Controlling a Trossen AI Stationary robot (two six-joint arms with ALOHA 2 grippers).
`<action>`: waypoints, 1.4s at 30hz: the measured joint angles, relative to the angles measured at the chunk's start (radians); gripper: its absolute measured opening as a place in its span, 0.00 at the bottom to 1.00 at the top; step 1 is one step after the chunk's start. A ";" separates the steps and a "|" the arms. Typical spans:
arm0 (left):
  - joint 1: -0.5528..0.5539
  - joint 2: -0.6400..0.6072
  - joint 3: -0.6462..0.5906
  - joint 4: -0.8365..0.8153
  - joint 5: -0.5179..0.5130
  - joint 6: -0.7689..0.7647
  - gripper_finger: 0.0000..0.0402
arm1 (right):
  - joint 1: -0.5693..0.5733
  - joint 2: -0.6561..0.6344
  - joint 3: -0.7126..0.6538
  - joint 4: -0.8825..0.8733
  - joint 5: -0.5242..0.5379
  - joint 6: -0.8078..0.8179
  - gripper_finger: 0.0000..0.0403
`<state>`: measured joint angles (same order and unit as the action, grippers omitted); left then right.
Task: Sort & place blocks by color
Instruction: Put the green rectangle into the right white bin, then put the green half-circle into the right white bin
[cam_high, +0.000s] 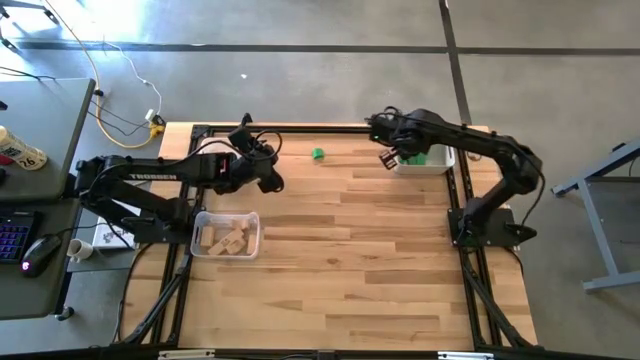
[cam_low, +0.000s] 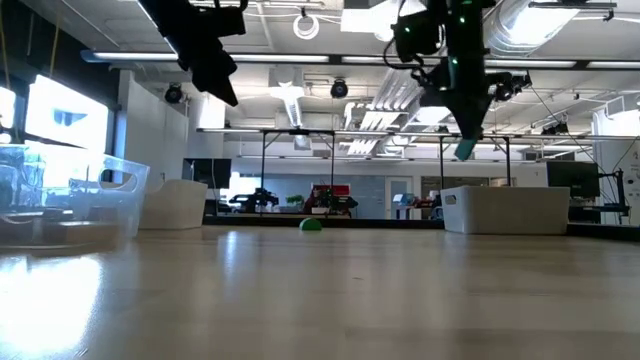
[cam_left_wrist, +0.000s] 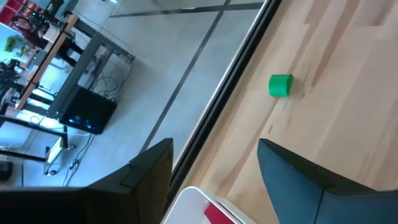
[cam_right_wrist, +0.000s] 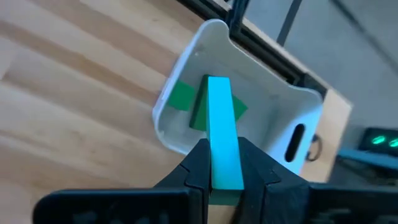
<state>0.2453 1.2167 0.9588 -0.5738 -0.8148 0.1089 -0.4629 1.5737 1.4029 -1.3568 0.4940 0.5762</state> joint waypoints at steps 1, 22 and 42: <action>0.003 0.000 0.000 0.001 -0.001 0.000 0.54 | -0.018 -0.021 -0.037 0.036 -0.010 0.000 0.08; 0.034 0.000 0.000 0.115 -0.027 0.000 0.54 | -0.294 -0.141 -0.425 0.524 -0.175 -0.034 0.11; 0.116 0.000 0.000 0.185 -0.004 0.086 0.54 | -0.309 -0.141 -0.372 0.523 -0.240 -0.053 0.36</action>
<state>0.3609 1.2171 0.9588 -0.3893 -0.8185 0.1947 -0.7723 1.4322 1.0309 -0.8339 0.2541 0.5236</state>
